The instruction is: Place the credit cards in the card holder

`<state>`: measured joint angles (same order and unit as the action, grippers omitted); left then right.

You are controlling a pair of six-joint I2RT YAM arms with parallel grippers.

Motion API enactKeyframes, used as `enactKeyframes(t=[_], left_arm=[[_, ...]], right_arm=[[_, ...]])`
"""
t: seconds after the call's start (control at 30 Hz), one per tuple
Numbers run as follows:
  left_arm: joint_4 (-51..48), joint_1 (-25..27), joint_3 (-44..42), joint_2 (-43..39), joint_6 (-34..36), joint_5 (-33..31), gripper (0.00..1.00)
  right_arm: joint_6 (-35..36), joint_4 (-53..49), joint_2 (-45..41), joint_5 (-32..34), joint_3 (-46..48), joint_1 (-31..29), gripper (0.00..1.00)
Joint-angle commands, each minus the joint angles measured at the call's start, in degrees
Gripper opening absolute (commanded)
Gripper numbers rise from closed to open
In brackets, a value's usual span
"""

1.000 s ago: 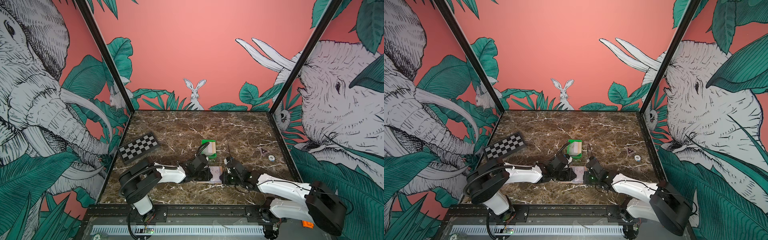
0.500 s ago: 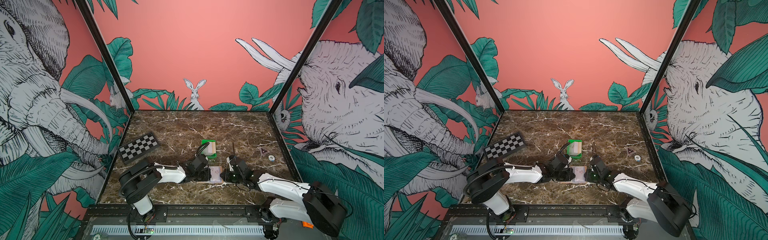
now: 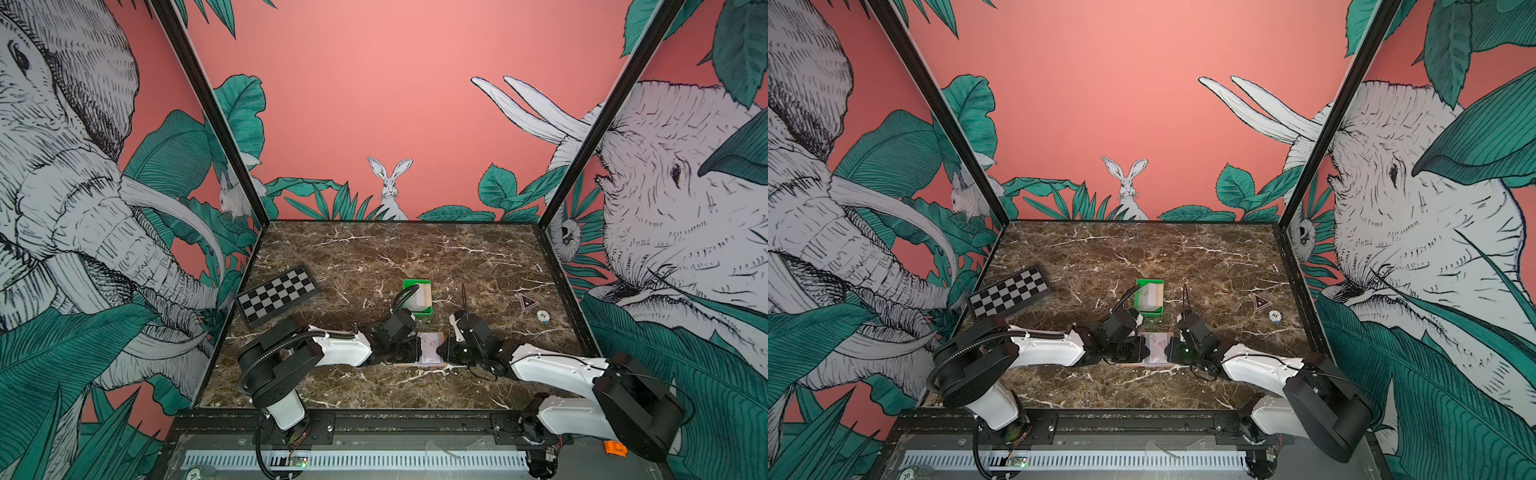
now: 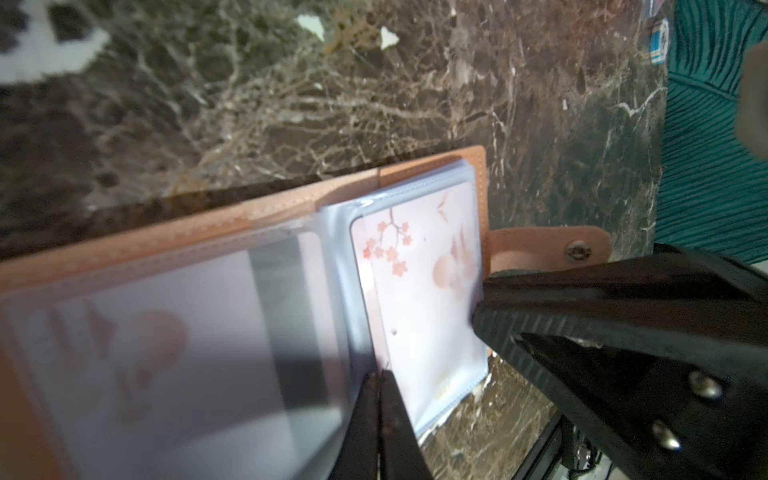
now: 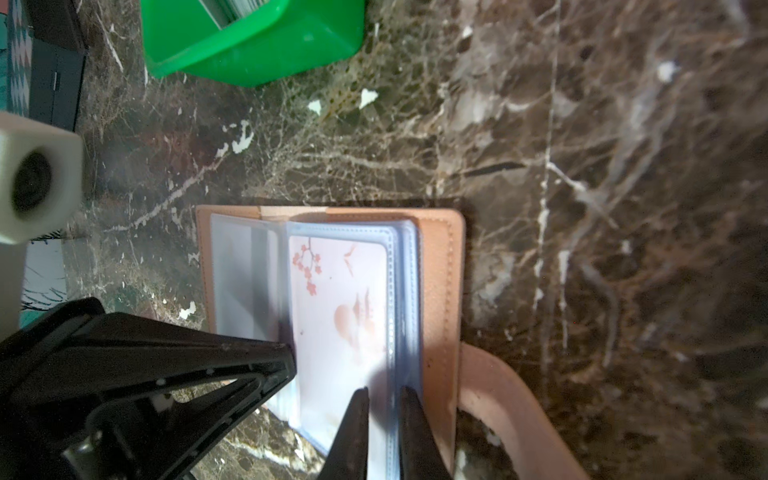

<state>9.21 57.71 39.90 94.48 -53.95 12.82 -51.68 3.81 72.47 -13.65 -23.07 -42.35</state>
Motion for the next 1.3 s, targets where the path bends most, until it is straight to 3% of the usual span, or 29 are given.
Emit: enactKeyframes(t=[0.0, 0.4, 0.87, 1.27], left_arm=[[-1.91, 0.12, -0.79, -0.17, 0.34, -0.64, 0.07], [2.2, 0.12, -0.83, 0.45, -0.82, 1.25, 0.07], [0.46, -1.53, -0.68, -4.18, 0.25, 2.57, 0.1], [-2.44, -6.33, -5.66, -15.08, 2.03, 2.73, 0.17]], right_arm=[[0.18, 2.69, -0.03, -1.29, 0.4, 0.11, 0.13], [2.94, -0.2, -5.68, -0.65, 0.22, 0.06, 0.12], [5.09, -5.16, -4.0, 1.45, -5.81, -3.56, 0.14], [5.53, -7.88, 1.02, 3.68, -11.8, -7.74, 0.21]])
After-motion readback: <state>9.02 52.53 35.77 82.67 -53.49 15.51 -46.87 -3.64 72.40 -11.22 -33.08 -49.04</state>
